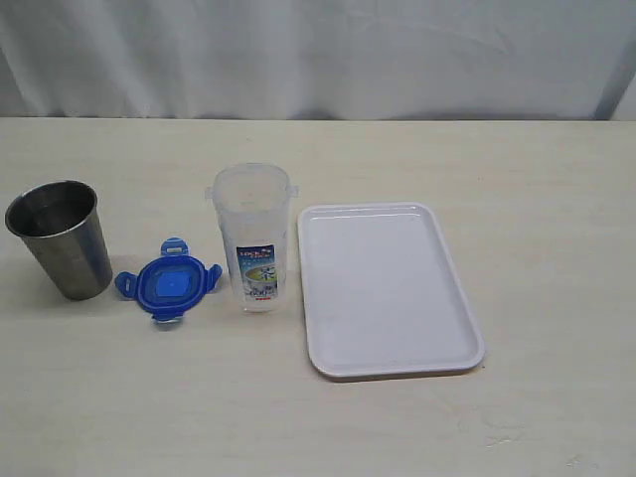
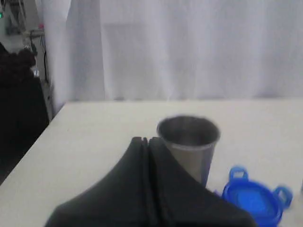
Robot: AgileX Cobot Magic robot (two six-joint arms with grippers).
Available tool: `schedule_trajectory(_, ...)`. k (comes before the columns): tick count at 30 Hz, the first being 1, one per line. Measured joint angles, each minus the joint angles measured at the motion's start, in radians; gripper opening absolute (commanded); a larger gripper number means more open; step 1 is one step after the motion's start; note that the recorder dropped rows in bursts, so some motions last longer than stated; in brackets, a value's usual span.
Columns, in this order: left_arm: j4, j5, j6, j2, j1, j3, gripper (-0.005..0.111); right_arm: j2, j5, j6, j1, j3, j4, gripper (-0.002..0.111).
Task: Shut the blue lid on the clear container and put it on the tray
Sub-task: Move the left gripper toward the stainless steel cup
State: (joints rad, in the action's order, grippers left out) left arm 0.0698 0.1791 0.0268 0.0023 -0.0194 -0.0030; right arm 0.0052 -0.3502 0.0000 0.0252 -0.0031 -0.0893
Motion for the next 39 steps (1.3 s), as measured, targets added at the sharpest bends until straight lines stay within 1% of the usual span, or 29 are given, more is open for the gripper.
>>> schedule_trajectory(5,-0.061,-0.273,0.014,0.0,0.0,0.0,0.0,0.0,0.0,0.0,0.0,0.0,0.0,0.004)
schedule_trajectory(7,-0.07,-0.362,0.059,0.0,0.0,0.0,0.0,0.0,0.0,0.0,0.0,0.0,0.0,0.004)
schedule_trajectory(10,-0.07,-0.443,0.173,0.0,0.0,0.0,0.0,0.0,0.0,0.0,0.0,0.0,0.0,0.004)
schedule_trajectory(12,-0.055,-0.488,0.208,0.0,0.0,0.0,0.001,0.0,0.0,0.0,0.0,0.0,0.0,0.004)
schedule_trajectory(14,-0.015,-0.553,0.223,0.0,0.0,0.0,0.006,0.0,0.0,0.0,0.0,0.0,0.0,0.004)
schedule_trajectory(17,0.055,-0.65,0.23,0.0,0.0,0.0,0.025,0.0,0.0,0.0,0.0,0.0,0.0,0.004)
schedule_trajectory(18,0.068,-0.675,0.23,0.0,0.0,0.0,0.037,0.0,0.0,0.0,0.0,0.0,0.0,0.004)
schedule_trajectory(19,0.08,-0.71,0.232,0.0,0.0,0.0,0.045,0.0,0.0,0.0,0.0,0.0,0.0,0.004)
schedule_trajectory(22,0.091,-0.786,0.234,-0.002,0.0,0.0,0.08,0.0,0.0,0.0,0.0,0.0,0.0,0.004)
schedule_trajectory(24,0.099,-0.821,0.234,-0.002,0.0,0.0,0.096,0.0,0.0,0.0,0.0,0.0,0.0,0.004)
schedule_trajectory(25,0.106,-0.831,0.234,-0.002,0.0,0.0,0.099,0.0,0.0,0.0,0.0,0.0,0.0,0.004)
schedule_trajectory(27,0.122,-0.831,0.234,-0.002,0.0,-0.005,0.101,0.0,0.0,0.0,0.0,0.0,0.0,0.004)
schedule_trajectory(32,0.159,-0.847,0.253,0.028,0.0,-0.04,0.101,0.0,0.0,0.0,0.0,0.0,0.0,0.004)
schedule_trajectory(39,0.197,-0.911,0.255,0.25,0.0,-0.069,0.101,0.0,0.0,0.0,0.0,0.0,0.0,0.004)
